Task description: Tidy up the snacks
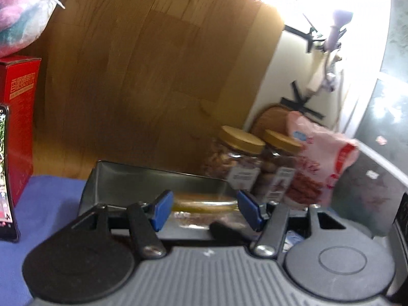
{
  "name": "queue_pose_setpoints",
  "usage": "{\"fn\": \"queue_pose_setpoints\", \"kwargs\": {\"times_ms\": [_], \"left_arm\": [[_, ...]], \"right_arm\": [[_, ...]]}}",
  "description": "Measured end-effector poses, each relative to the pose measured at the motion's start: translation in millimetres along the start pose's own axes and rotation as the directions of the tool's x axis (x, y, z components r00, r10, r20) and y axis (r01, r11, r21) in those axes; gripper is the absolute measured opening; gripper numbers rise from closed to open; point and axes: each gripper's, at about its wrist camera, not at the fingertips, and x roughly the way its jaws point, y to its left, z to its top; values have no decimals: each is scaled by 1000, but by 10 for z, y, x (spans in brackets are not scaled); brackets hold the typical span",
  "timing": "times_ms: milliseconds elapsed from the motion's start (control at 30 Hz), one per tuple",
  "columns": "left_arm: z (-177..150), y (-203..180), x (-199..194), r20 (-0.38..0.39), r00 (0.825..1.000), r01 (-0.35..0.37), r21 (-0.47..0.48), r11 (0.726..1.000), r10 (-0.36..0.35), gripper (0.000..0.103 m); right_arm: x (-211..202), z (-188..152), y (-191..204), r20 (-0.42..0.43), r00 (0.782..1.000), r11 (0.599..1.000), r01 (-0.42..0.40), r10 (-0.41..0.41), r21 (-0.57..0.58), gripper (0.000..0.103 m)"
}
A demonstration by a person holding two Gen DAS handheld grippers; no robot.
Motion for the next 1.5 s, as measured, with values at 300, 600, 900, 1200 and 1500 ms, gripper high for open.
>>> {"fn": "queue_pose_setpoints", "kwargs": {"times_ms": [300, 600, 900, 1200, 1500], "left_arm": [[-180, 258, -643, 81, 996, 31, -66, 997, -25, 61], [-750, 709, -1368, 82, 994, -51, -205, 977, 69, 63], [-1127, 762, -1402, 29, 998, -47, -215, 975, 55, 63], [-1168, 734, -1477, 46, 998, -21, -216, 976, 32, 65], [-1179, 677, -1589, 52, 998, -8, -214, 977, 20, 66]], "right_arm": [[-513, -257, -212, 19, 997, 978, -76, 74, 196, 52], [-756, -665, 117, -88, 976, 953, -172, 199, 248, 52], [-673, -756, 523, -163, 980, 994, -112, 113, 17, 54], [-684, -809, 558, -205, 975, 993, -102, 88, -58, 62], [-888, -804, 539, -145, 987, 992, -87, 73, -94, 15]]}}
